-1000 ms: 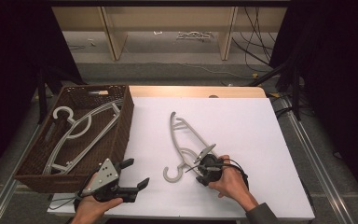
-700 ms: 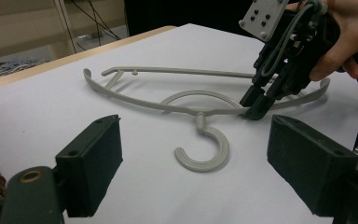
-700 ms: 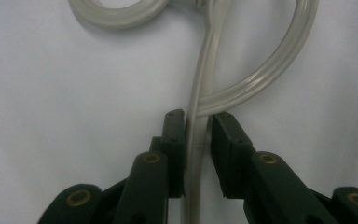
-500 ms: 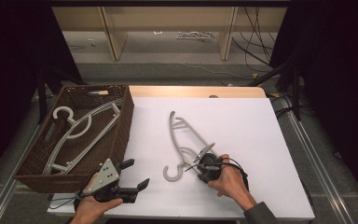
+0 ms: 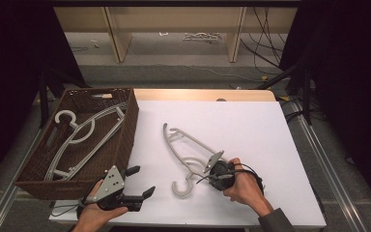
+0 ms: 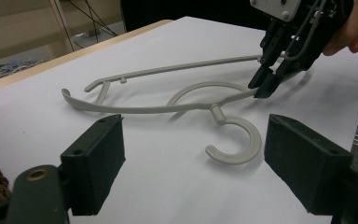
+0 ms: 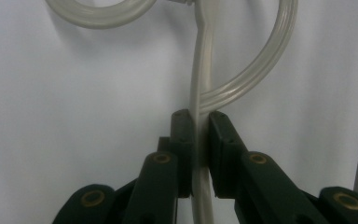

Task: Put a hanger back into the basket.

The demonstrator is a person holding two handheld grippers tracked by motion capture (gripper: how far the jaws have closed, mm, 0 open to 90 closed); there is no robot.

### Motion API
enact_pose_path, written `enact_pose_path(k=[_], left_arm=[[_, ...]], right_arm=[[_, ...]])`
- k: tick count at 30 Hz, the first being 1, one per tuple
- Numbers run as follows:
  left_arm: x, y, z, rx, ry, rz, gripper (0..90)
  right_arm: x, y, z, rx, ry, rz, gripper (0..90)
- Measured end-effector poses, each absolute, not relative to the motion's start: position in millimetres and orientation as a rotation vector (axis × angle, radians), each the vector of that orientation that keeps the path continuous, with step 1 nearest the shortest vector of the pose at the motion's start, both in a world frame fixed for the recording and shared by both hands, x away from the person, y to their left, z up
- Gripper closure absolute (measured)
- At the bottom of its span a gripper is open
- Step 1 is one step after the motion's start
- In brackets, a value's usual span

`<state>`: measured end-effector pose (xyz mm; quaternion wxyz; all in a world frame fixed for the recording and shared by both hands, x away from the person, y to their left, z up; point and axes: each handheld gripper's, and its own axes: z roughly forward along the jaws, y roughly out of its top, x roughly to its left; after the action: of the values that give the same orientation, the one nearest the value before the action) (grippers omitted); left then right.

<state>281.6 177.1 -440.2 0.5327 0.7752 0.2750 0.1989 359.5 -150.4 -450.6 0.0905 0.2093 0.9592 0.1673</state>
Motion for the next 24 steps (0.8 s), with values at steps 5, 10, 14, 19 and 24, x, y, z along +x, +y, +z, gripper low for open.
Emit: enact_pose_path(k=[5, 10, 14, 19, 24], left_arm=[[284, 176, -438, 1.863, 0.647, 0.474, 20.4], [293, 168, -431, 1.885, 0.643, 0.455, 22.1], [301, 156, -425, 1.942, 0.607, 0.443, 22.6], [316, 134, -418, 2.086, 0.569, 0.455, 23.3], [332, 122, -419, 2.159, 0.528, 0.443, 24.5]], right_arm=[[356, -152, -444, 0.552, 2.852, 0.502, 81.9], [351, -153, -433, 0.487, 2.847, 0.519, 82.0], [348, -153, -429, 0.455, 2.843, 0.523, 82.1], [342, -151, -421, 0.391, 2.846, 0.525, 82.1], [337, -150, -413, 0.363, 2.844, 0.534, 82.1]])
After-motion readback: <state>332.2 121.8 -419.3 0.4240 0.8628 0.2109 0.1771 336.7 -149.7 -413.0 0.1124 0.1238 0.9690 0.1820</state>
